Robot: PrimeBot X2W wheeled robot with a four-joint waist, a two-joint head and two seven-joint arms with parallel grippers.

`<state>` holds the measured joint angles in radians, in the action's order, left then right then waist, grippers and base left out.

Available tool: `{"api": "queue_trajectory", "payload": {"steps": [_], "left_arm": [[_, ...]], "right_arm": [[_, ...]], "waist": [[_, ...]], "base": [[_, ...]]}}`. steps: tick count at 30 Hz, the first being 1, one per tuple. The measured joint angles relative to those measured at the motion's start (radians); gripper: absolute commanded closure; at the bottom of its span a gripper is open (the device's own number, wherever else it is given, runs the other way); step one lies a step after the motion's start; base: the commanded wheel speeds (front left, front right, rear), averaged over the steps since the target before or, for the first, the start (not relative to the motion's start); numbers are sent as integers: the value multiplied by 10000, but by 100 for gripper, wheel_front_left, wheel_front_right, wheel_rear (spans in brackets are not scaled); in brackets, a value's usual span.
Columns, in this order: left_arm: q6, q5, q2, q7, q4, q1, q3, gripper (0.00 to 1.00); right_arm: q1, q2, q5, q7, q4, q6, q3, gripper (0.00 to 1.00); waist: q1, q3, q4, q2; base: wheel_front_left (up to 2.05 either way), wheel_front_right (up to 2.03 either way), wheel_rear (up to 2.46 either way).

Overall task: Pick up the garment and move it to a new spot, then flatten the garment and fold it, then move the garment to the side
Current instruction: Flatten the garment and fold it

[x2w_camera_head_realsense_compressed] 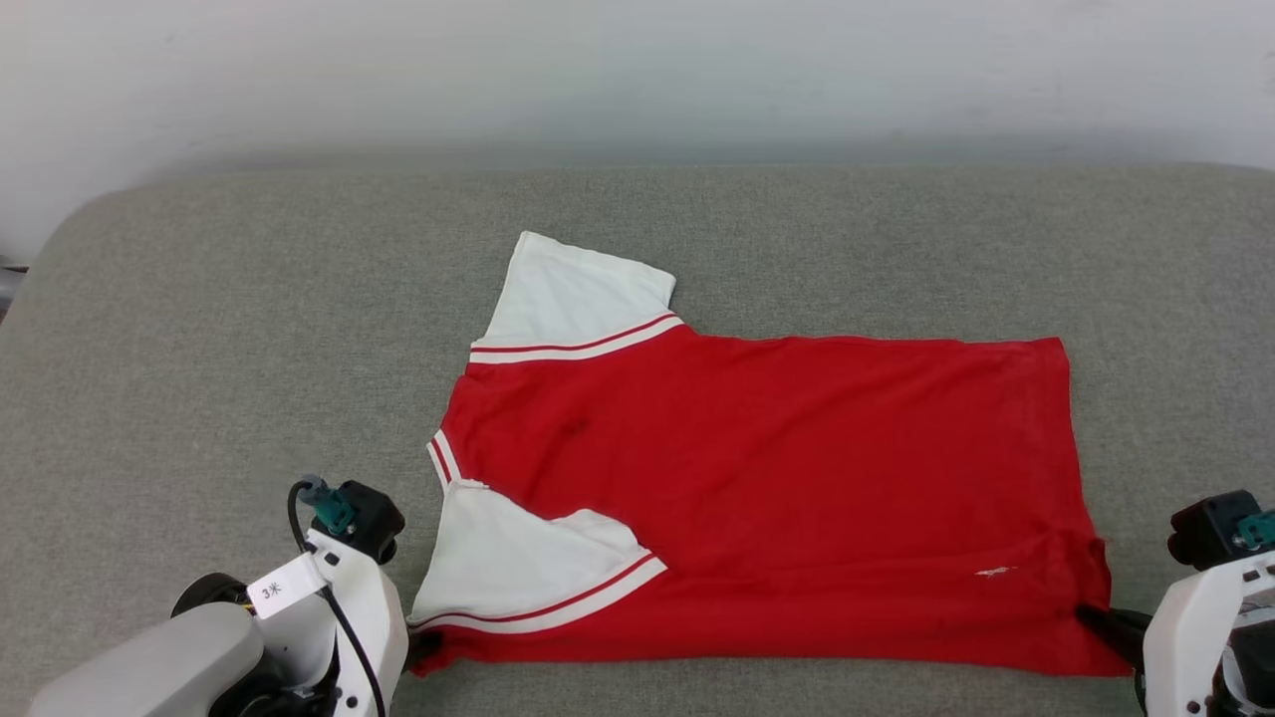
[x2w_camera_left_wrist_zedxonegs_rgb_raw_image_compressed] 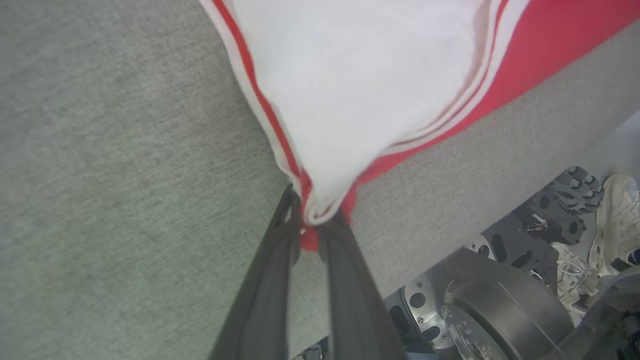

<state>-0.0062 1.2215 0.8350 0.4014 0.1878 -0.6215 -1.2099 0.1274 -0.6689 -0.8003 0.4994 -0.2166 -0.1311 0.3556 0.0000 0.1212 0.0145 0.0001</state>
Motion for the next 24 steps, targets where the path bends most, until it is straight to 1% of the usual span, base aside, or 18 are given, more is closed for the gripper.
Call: {"api": "queue_trajectory", "payload": {"steps": [4, 5, 6, 7, 9, 13, 16, 18, 22, 24], "left_arm": [[-125, -86, -280, -90, 591, 0, -46, 100], [-178, -59, -341, -130, 692, 0, -38, 94], [-199, -44, -382, -188, 786, 5, -36, 53], [-201, -75, -399, -286, 867, 20, -33, 0], [-244, -140, -366, -405, 932, 52, -33, 0], [-270, -263, -69, -535, 625, 73, 19, 0], [-203, -345, 207, -844, 171, 16, 213, 0], [-203, -596, 397, -1204, -128, -174, 407, 0], [-186, -1026, 600, -1906, -345, -681, 832, 0], [-192, -1162, 541, -2339, -326, -995, 1104, 0]], "right_arm": [[247, 295, 253, -288, -493, 0, 134, 100], [280, 357, 272, -412, -583, 0, 140, 64], [300, 395, 282, -520, -677, 0, 150, 15], [304, 422, 360, -679, -775, 0, 144, 0], [303, 460, 376, -1016, -890, 0, 79, 0], [261, 516, 500, -2071, -782, 0, -267, 0], [140, 593, 918, -2966, -637, 0, -696, 0], [121, 692, 1193, -3384, -441, 0, -903, 0], [207, 1103, 1778, -4094, -21, 0, -1394, 0], [376, 1386, 2173, -4550, 215, 0, -1768, 0]], "waist": [[0, 47, -10, 0], [0, 24, -8, 0], [0, -11, -4, 0], [0, -61, 2, 0], [0, -184, 16, 0], [0, -467, 51, 0], [0, -654, 76, 0], [0, -736, 64, 0], [0, -762, -79, -1], [-1, -735, -170, 0]], "base": [[0, 0, 0], [0, 0, 0], [0, 0, 0], [0, 0, 0], [0, 0, 0], [0, 0, 0], [0, 0, 0], [0, 0, 0], [0, 0, 0], [0, 0, 0]]}}
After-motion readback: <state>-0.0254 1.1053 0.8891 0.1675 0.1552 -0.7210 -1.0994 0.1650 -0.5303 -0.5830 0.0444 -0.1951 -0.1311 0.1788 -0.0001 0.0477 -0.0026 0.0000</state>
